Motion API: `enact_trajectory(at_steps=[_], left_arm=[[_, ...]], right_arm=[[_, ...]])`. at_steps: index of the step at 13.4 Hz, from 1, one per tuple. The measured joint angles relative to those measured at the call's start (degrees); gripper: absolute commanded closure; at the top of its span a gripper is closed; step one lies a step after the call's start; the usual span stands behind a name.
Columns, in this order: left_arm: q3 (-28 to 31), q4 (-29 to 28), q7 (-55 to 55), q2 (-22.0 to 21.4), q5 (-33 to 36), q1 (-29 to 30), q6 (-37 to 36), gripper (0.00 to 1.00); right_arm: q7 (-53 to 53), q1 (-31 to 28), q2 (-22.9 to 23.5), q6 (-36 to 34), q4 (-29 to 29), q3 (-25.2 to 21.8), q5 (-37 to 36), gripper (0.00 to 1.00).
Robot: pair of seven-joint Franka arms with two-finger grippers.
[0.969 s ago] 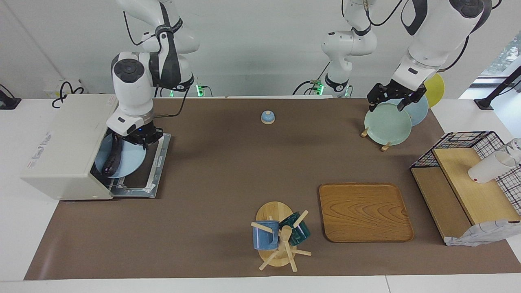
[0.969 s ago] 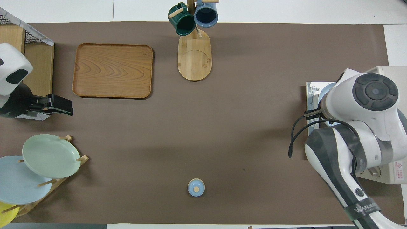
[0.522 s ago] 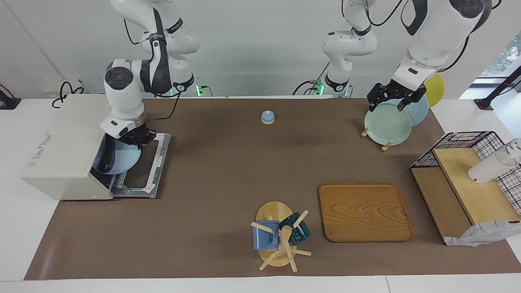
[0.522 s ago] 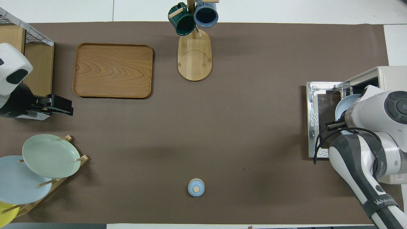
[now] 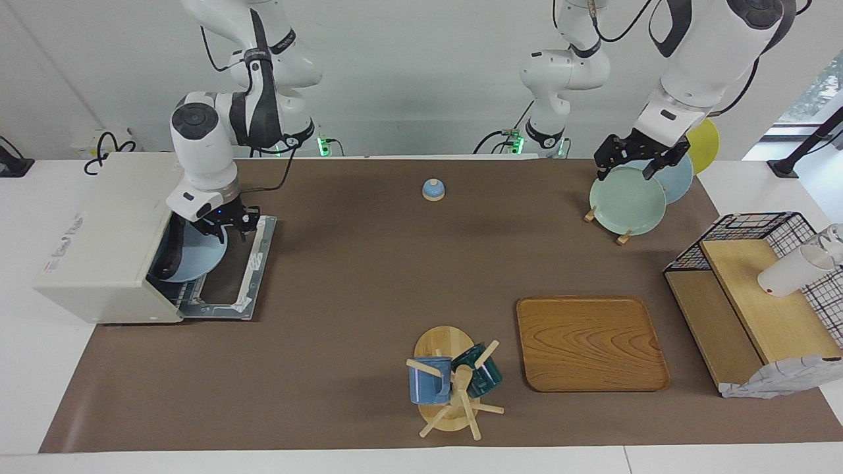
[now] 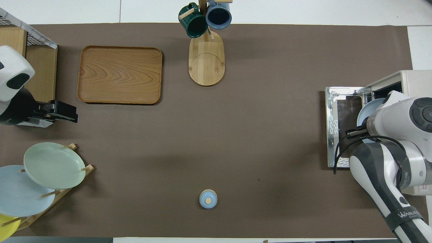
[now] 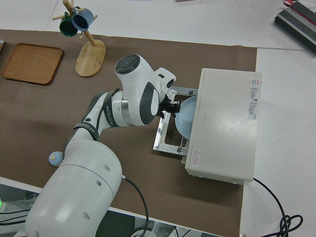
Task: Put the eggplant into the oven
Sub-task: 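Insert the eggplant into the oven and open the right gripper, then push the oven door shut with the right gripper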
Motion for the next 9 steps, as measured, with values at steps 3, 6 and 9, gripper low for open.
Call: enact_trajectory(at_steps=[3, 6, 9], left_arm=[[0.0, 0.0, 0.0, 0.0, 0.0, 0.0, 0.0, 0.0], [0.0, 0.0, 0.0, 0.0, 0.0, 0.0, 0.0, 0.0], [0.0, 0.0, 0.0, 0.0, 0.0, 0.0, 0.0, 0.0]], right_arm=[[0.3, 1.5, 1.1, -0.3, 5.2, 0.2, 3.2, 0.84], [7.4, 6.1, 2.7, 1.6, 6.0, 0.2, 4.9, 1.0], [15.1, 11.8, 5.5, 4.0, 5.8, 0.5, 4.9, 1.0]])
